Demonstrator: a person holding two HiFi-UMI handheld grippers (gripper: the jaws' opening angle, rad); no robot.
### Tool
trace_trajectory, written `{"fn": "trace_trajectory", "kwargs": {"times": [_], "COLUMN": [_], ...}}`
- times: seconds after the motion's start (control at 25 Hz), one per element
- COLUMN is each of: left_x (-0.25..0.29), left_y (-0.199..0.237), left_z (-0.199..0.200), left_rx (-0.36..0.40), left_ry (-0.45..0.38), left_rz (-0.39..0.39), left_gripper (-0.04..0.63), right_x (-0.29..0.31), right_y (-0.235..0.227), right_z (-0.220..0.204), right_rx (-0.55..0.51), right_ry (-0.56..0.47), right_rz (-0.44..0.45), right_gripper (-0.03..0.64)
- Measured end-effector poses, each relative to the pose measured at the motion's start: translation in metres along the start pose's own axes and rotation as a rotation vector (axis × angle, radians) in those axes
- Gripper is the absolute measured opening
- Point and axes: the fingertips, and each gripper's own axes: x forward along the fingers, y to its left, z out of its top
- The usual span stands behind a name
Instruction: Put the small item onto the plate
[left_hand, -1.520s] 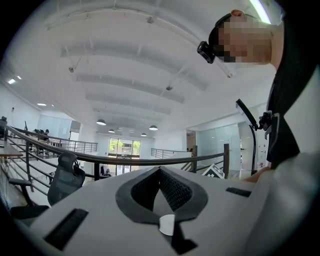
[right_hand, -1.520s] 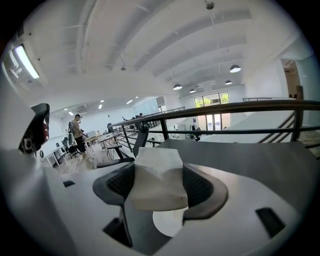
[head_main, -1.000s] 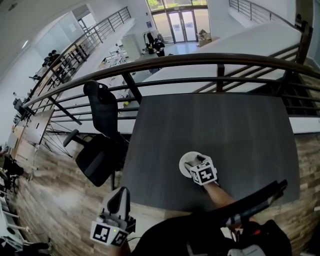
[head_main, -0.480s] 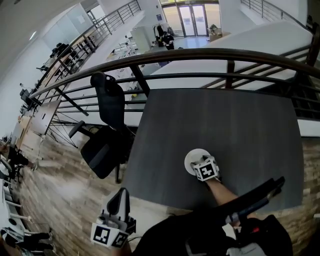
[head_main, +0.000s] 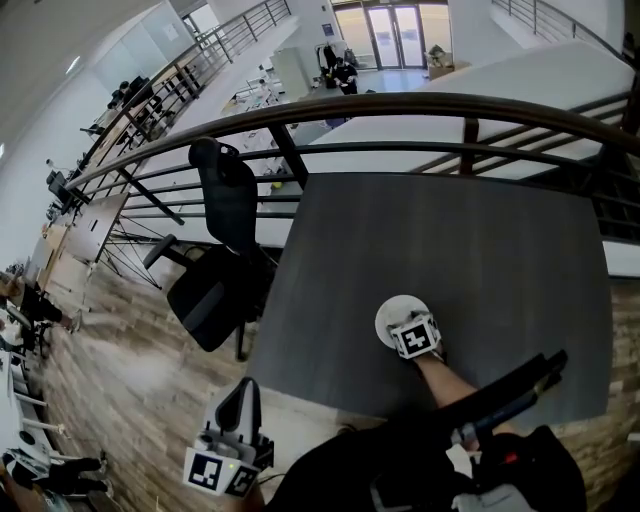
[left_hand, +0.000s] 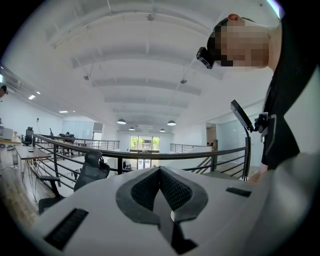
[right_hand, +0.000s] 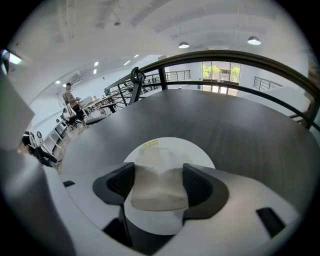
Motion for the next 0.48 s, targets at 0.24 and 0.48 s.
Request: {"fn": "trace_trajectory", "kwargs": {"times": [0.24, 0.48], "left_x": [-0.004, -0.002], "left_y": [-0.001, 0.002], "left_z": [-0.003, -0.008], "left_rx": [-0.001, -0.001], "left_ry": [0.01, 0.016], "left_rz": [0.002, 0.0], "left_gripper": [0.003, 0.003], "right_x": [0.003, 0.011], "right_y": [0.003, -0.004], "right_z": [-0.009, -0.018], "right_rx": [-0.021, -0.061], "right_ry": [0.045, 0.1], "right_rz": [0.004, -0.036], "right_gripper": [0.304, 0.305]}}
